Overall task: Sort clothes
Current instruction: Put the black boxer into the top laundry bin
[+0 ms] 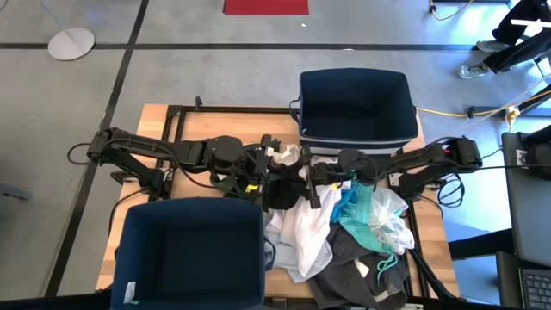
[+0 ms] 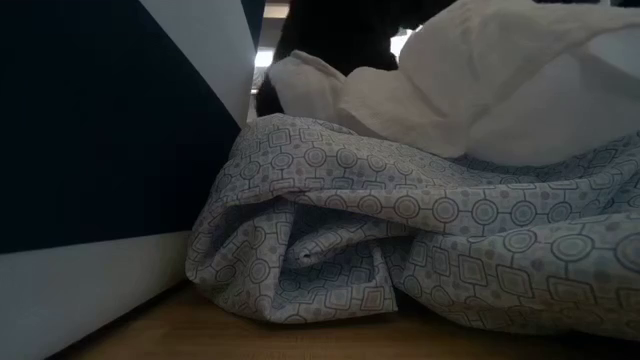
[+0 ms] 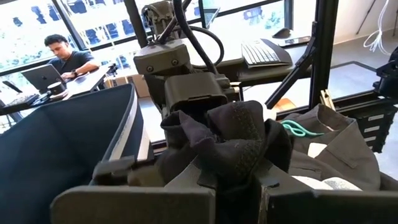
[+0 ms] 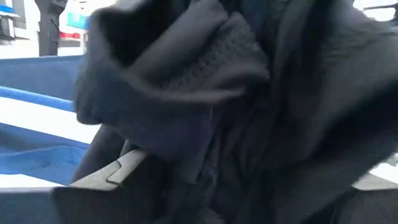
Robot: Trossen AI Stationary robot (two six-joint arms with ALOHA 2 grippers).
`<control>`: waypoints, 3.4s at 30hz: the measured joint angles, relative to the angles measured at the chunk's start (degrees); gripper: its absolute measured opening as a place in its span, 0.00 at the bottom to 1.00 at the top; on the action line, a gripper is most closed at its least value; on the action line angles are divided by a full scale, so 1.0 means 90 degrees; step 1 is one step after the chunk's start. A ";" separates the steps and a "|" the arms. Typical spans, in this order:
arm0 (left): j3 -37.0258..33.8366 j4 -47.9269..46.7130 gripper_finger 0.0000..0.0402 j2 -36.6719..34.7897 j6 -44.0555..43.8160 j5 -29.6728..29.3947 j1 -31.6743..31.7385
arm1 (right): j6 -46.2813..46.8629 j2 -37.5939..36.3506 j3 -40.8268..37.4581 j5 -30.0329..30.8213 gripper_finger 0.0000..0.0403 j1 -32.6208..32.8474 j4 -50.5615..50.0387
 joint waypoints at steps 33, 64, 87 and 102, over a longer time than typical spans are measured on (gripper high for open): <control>0.0000 -0.0153 0.05 0.0049 -0.0007 -0.0034 0.0002 | 0.0593 0.0187 0.0275 -0.0909 0.21 0.0000 0.0711; -0.0880 -0.1742 0.42 -0.2744 -0.0078 -0.0668 -0.0044 | -0.0598 -0.1178 0.2778 0.1599 0.06 -0.0005 -0.3463; -0.4019 0.1202 0.41 -0.3513 -0.0359 -0.0685 -0.0100 | -0.0893 -0.1341 0.5698 0.6087 0.07 -0.1696 -0.8480; -0.4056 0.1131 0.41 -0.3541 -0.0327 -0.0685 -0.0175 | 0.1862 -0.0983 0.5695 0.4817 0.14 -0.3443 -1.0911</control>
